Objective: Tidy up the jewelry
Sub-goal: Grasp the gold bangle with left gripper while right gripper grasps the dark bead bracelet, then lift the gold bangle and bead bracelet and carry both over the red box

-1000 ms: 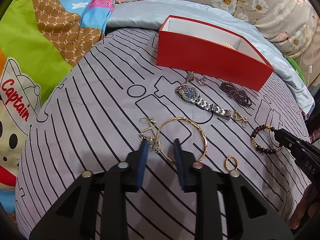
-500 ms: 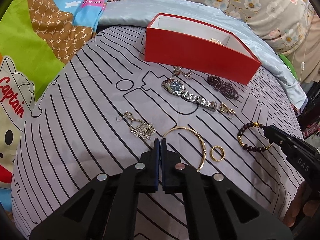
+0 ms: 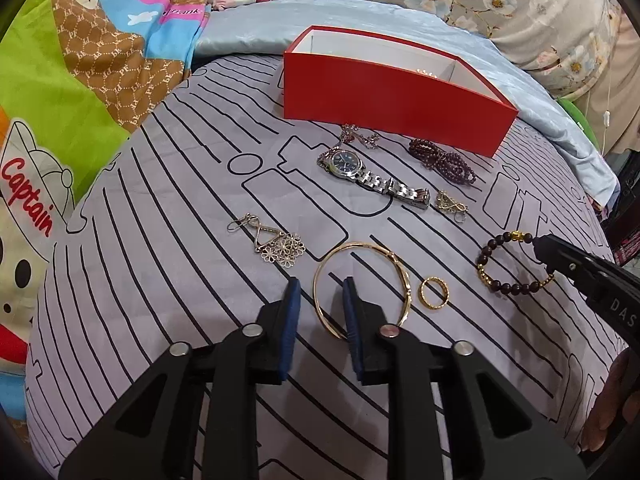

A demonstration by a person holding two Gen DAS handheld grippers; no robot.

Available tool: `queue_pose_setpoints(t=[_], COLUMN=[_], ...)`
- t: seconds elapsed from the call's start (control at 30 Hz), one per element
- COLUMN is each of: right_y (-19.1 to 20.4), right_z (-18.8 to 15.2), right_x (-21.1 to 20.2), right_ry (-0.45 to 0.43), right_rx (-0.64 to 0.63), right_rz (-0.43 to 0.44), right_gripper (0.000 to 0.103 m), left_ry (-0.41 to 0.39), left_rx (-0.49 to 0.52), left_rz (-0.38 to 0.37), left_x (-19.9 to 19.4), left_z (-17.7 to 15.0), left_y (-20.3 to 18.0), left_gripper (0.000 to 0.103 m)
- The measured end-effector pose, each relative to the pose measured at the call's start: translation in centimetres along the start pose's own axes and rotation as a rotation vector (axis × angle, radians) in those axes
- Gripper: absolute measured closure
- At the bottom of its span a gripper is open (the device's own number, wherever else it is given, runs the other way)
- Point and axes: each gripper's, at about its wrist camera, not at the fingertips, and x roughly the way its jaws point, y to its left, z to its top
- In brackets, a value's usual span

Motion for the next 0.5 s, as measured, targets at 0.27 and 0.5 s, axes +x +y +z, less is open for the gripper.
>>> queue_pose_setpoints(t=[0.27,0.5], right_y=[-0.1,0.2], right_z=[0.1,0.5], right_x=[-0.2,-1.3], right_ry=[-0.006,-0.028], right_rx=[0.008,0.002], right_rz=[0.008,0.02], right_gripper=[0.096,0.096], left_ry=[-0.001,-0.024], left_rx=[0.005,0.008], left_rz=[-0.03,-0.061], left_x=[-0.2,-1.7], left_z=[0.0,0.7], left_y=[0.2,-0.2], left_gripper=[0.102,0.102])
